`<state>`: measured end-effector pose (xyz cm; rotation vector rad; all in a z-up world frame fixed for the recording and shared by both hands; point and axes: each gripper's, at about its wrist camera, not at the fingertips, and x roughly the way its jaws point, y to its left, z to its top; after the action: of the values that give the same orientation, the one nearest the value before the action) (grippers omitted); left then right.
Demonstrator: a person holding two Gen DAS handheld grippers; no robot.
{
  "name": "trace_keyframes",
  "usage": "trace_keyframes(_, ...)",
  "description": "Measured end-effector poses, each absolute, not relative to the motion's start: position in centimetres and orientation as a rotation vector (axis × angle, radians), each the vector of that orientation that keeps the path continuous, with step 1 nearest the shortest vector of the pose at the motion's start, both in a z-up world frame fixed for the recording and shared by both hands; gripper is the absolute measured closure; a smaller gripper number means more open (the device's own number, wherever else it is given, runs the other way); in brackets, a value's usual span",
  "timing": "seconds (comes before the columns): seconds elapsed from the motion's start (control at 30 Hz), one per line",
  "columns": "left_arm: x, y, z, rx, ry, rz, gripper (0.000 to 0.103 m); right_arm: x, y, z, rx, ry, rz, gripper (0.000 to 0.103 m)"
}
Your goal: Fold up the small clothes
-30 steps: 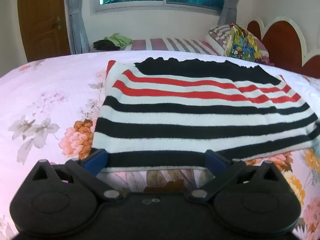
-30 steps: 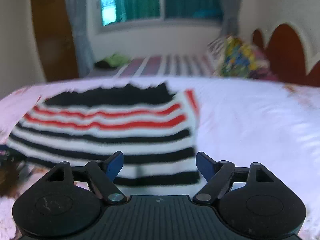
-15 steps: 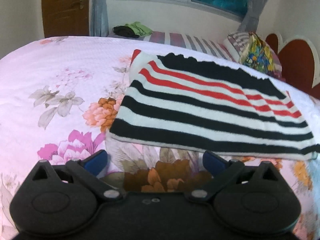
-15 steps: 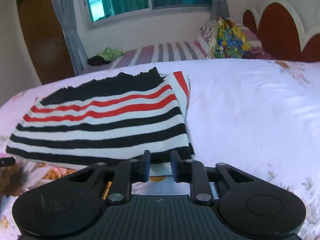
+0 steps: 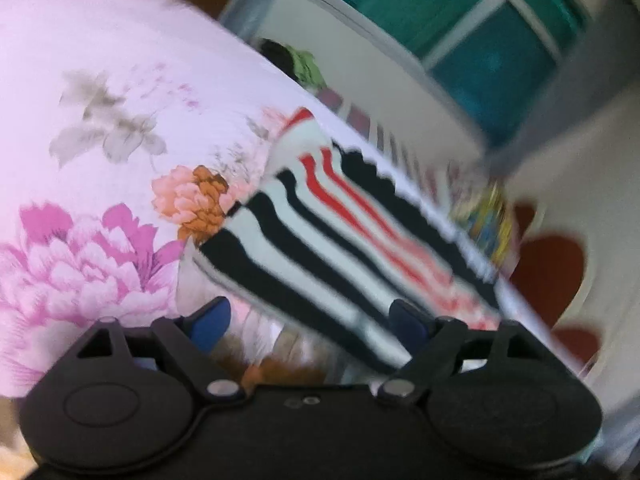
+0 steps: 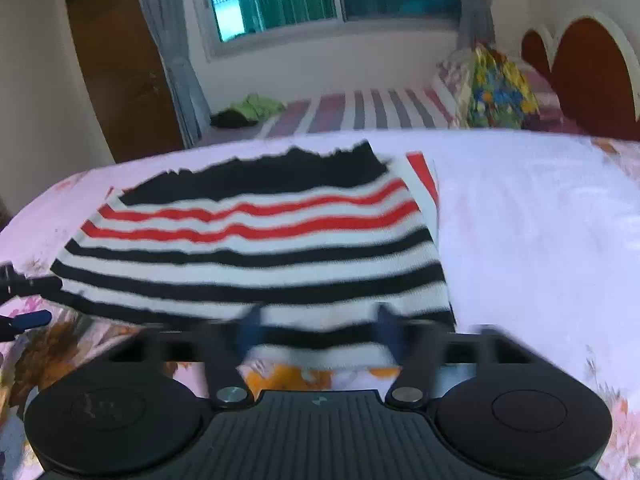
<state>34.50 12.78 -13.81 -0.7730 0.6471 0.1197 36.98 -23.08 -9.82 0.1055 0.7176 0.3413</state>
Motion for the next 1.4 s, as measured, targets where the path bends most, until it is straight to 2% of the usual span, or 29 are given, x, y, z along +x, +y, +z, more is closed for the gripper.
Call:
trace_keyframes(0.1,35.4,13.8,-14.7,-0.869,0.578,0.137,0.02,38.0,-22.5,-9.9,0.137,0.72,0.388,0.032)
trace_keyframes(0.17,36.1,13.8,-15.0,-0.888,0.555,0.145,0.022,38.6,-22.1,-9.8,0.155,0.702,0.427,0.051)
trace_keyframes(0.23,37.0,13.9,-15.2,-0.904,0.537,0.149,0.022,39.5,-21.5,-9.9,0.159,0.712,0.44,0.075)
trace_keyframes(0.27,37.3,14.0,-15.3,-0.91,0.529,0.152,0.022,40.0,-21.3,-9.9,0.166,0.713,0.449,0.078)
trace_keyframes(0.53,39.6,13.1,-15.5,-0.872,0.48,0.159,0.022,43.6,-19.4,-10.8,0.229,0.724,0.496,0.078)
trace_keyframes(0.57,39.8,13.2,-15.6,-0.875,0.48,0.153,0.026,44.0,-19.1,-10.9,0.228,0.725,0.503,0.078)
trace_keyframes(0.6,40.1,13.4,-15.6,-0.877,0.485,0.149,0.03,44.3,-18.7,-10.9,0.226,0.726,0.51,0.078)
trace_keyframes(0.67,40.9,13.9,-15.9,-0.881,0.513,0.154,0.048,44.9,-17.8,-11.1,0.216,0.73,0.525,0.078)
trace_keyframes(0.7,41.2,14.2,-16.0,-0.898,0.519,0.154,0.051,45.2,-17.4,-11.2,0.21,0.73,0.53,0.078)
trace_keyframes(0.77,41.4,14.8,-16.3,-0.923,0.541,0.158,0.075,45.7,-16.3,-11.4,0.198,0.73,0.539,0.078)
trace_keyframes(0.83,41.3,15.5,-17.0,-1.007,0.549,0.122,0.084,46.2,-15.4,-11.6,0.186,0.731,0.539,0.078)
trace_keyframes(0.87,40.9,15.8,-16.9,-1.051,0.528,0.097,0.085,46.5,-15.0,-11.8,0.178,0.737,0.54,0.085)
trace_keyframes(0.9,40.6,15.9,-16.5,-1.069,0.493,0.064,0.085,46.7,-14.6,-11.8,0.168,0.742,0.548,0.102)
trace_keyframes(1.0,39.2,16.1,-15.7,-1.074,0.41,0.013,0.086,46.7,-13.9,-12.4,0.125,0.729,0.575,0.103)
trace_keyframes(1.1,39.2,16.6,-18.7,-1.051,0.514,0.078,0.086,47.4,-14.1,-14.2,0.136,0.769,0.567,0.103)
trace_keyframes(1.33,38.9,16.4,-18.5,-1.055,0.499,0.07,0.086,46.8,-14.1,-12.6,0.141,0.725,0.593,0.103)
trace_keyframes(1.4,38.8,16.5,-18.5,-1.054,0.5,0.068,0.086,47.1,-13.5,-13.6,0.112,0.781,0.588,0.103)
